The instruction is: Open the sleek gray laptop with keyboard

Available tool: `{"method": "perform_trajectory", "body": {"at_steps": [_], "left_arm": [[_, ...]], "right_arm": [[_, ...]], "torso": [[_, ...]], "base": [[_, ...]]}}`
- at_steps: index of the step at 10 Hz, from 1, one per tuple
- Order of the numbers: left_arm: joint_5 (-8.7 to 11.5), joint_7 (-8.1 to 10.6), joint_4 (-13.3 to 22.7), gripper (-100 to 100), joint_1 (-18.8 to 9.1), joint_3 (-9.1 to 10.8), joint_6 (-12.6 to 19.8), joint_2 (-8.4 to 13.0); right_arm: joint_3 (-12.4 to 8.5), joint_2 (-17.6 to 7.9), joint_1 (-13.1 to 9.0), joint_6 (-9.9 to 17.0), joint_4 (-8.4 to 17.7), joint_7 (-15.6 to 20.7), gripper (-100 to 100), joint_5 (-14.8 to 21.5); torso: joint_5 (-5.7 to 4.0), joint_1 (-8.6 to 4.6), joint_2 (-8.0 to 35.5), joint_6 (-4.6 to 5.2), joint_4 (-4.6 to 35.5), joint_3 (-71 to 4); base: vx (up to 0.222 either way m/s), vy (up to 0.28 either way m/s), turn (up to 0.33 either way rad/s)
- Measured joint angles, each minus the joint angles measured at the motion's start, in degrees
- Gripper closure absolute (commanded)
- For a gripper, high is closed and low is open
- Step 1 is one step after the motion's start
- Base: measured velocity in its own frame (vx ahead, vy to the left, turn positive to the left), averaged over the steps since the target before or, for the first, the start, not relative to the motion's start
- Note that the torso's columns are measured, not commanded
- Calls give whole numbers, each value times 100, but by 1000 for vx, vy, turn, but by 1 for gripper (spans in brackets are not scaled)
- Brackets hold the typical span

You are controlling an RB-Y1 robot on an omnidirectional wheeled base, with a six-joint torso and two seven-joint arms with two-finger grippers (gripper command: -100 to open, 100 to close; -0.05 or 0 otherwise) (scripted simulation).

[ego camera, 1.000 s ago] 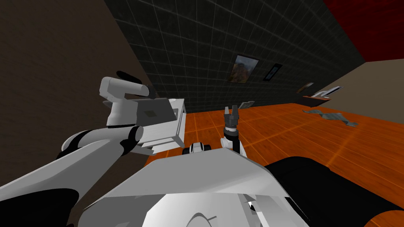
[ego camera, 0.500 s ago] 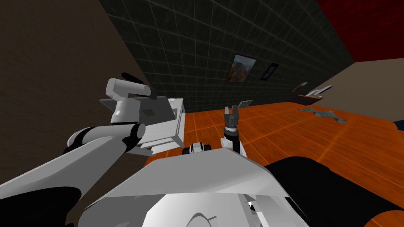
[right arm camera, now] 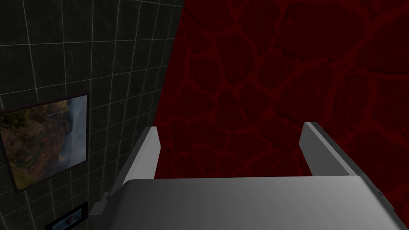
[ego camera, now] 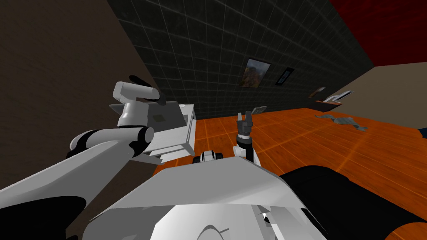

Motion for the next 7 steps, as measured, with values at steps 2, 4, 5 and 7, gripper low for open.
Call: {"method": "perform_trajectory", "body": {"at_steps": [2,4,5,7], "left_arm": [[-113,-125,359,100,-205,11,-149,-87],[-193,-298,754,100,-599,23,-272,-145],[-194,-309,913,100,-693,30,-264,-145],[-192,-321,1290,100,-771,28,-282,-142]], "right_arm": [[0,0,-1,0,0,0,0,0],[0,0,0,0,0,0,0,0],[0,0,0,0,0,0,0,0],[0,0,0,0,0,0,0,0]], "torso": [[8,15,2,4,-6,-1],[3,7,5,-5,3,5],[1,-1,-2,-2,-1,0],[-1,-4,-3,1,-1,-2]], "base": [[-61,20,-111],[-21,17,8],[0,0,0],[5,-3,-1]]}}
